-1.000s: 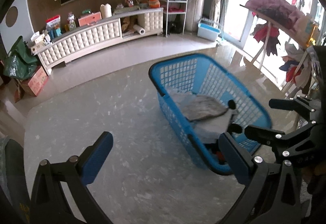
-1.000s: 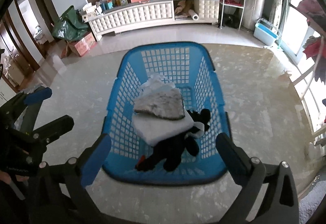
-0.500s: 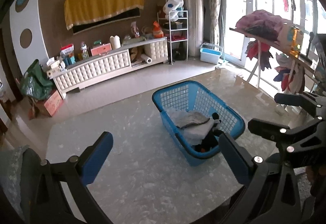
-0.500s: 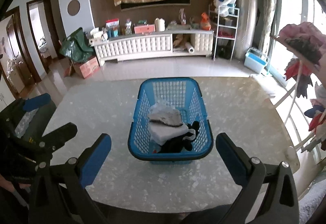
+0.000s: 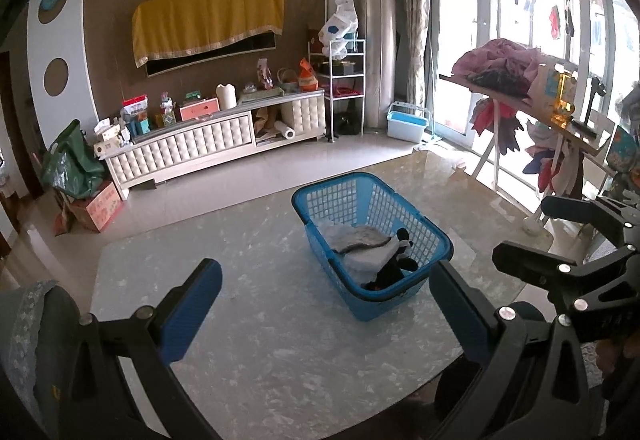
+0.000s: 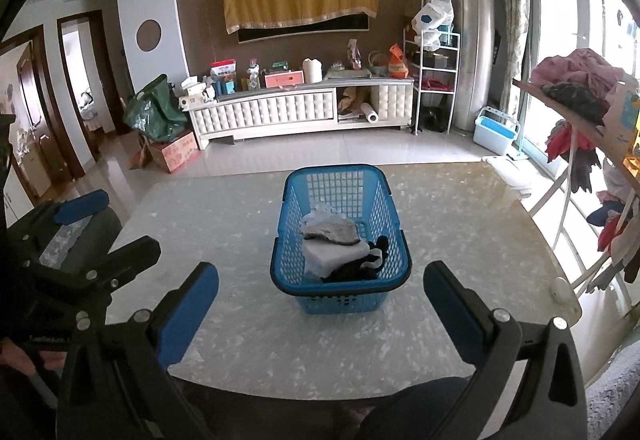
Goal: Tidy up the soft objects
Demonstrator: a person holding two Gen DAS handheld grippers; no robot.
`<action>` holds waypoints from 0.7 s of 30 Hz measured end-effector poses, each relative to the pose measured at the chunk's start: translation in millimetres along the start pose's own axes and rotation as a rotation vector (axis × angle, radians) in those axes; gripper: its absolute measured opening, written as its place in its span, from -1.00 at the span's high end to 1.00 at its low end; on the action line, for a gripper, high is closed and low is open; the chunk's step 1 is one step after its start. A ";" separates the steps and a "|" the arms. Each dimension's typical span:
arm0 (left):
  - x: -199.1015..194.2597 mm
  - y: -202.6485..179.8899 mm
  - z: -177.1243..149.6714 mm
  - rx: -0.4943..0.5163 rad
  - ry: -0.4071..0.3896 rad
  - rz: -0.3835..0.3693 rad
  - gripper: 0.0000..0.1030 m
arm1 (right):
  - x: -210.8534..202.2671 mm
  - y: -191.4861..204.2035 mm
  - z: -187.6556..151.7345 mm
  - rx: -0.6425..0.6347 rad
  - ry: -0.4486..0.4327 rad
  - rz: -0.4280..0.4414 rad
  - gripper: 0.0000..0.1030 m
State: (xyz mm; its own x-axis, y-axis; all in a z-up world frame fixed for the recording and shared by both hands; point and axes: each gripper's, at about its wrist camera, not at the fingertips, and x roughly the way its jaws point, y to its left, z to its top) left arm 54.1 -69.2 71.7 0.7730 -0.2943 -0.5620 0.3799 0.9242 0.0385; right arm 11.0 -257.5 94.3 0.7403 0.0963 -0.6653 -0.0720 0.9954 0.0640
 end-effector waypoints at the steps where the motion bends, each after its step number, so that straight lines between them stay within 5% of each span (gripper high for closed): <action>1: -1.0 -0.9 0.0 0.000 -0.002 0.001 -1.00 | -1.2 0.8 -1.1 0.000 -0.002 0.001 -0.99; 21: -14.5 -1.9 -2.6 -0.029 -0.012 -0.012 -1.00 | -4.8 -3.0 -5.8 -0.002 -0.027 0.011 -0.99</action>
State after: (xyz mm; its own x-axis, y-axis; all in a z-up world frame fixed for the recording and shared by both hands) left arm 40.8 -66.1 77.6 0.7745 -0.3078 -0.5527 0.3739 0.9274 0.0076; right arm 3.8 -261.0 92.9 0.7572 0.1077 -0.6443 -0.0816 0.9942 0.0703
